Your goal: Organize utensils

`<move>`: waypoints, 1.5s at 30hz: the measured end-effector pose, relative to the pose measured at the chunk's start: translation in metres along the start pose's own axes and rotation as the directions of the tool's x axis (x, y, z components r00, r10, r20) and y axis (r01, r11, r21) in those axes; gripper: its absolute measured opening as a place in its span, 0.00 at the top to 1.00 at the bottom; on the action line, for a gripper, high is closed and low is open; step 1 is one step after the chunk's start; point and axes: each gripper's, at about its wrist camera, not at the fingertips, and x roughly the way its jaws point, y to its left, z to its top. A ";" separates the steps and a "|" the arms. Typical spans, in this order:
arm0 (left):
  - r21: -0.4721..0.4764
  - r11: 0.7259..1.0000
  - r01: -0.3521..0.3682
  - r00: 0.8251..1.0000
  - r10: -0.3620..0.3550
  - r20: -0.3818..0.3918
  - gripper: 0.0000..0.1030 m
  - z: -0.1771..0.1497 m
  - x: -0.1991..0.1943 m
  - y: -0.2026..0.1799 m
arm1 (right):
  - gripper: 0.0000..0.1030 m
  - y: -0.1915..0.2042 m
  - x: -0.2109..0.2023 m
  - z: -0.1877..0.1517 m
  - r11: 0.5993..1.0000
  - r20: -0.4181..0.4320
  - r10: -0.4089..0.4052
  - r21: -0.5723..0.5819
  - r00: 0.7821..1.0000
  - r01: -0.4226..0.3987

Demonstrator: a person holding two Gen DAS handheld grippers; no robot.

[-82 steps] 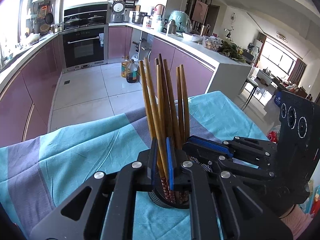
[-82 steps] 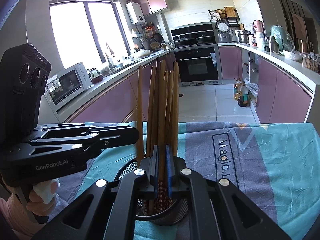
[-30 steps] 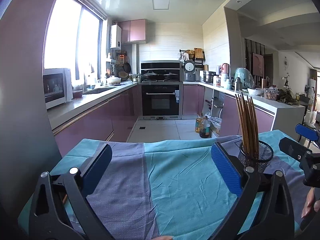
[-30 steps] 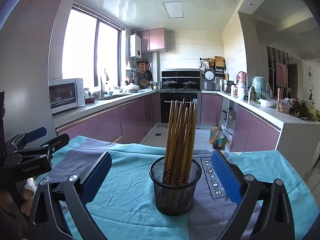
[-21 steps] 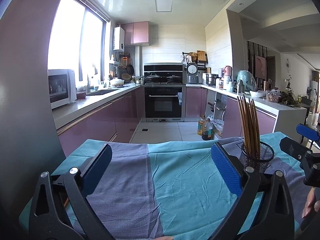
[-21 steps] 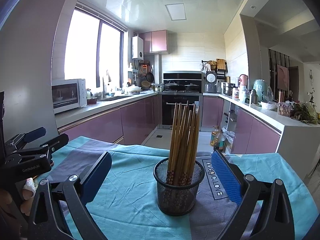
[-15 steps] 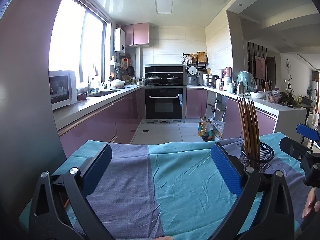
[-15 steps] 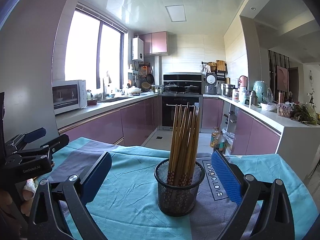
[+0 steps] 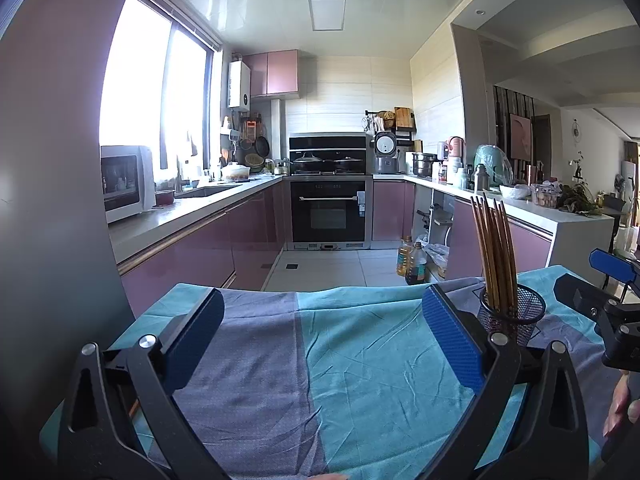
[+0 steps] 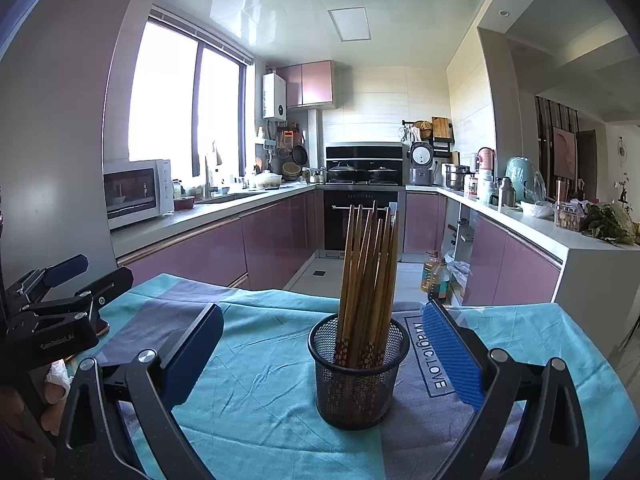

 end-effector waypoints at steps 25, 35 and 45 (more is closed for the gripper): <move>-0.001 1.000 -0.003 1.000 0.003 -0.002 0.05 -0.001 -0.001 -0.003 | 0.06 -0.004 0.002 0.000 1.000 -0.007 0.002 0.016 1.000 -0.002; -0.003 1.000 -0.005 1.000 0.005 -0.004 0.05 -0.002 -0.001 -0.003 | 0.06 -0.006 0.004 -0.001 1.000 -0.008 0.003 0.020 1.000 -0.003; -0.003 1.000 -0.007 1.000 0.007 -0.004 0.05 -0.001 0.000 -0.004 | 0.06 -0.006 0.004 -0.001 1.000 -0.010 0.004 0.021 1.000 -0.003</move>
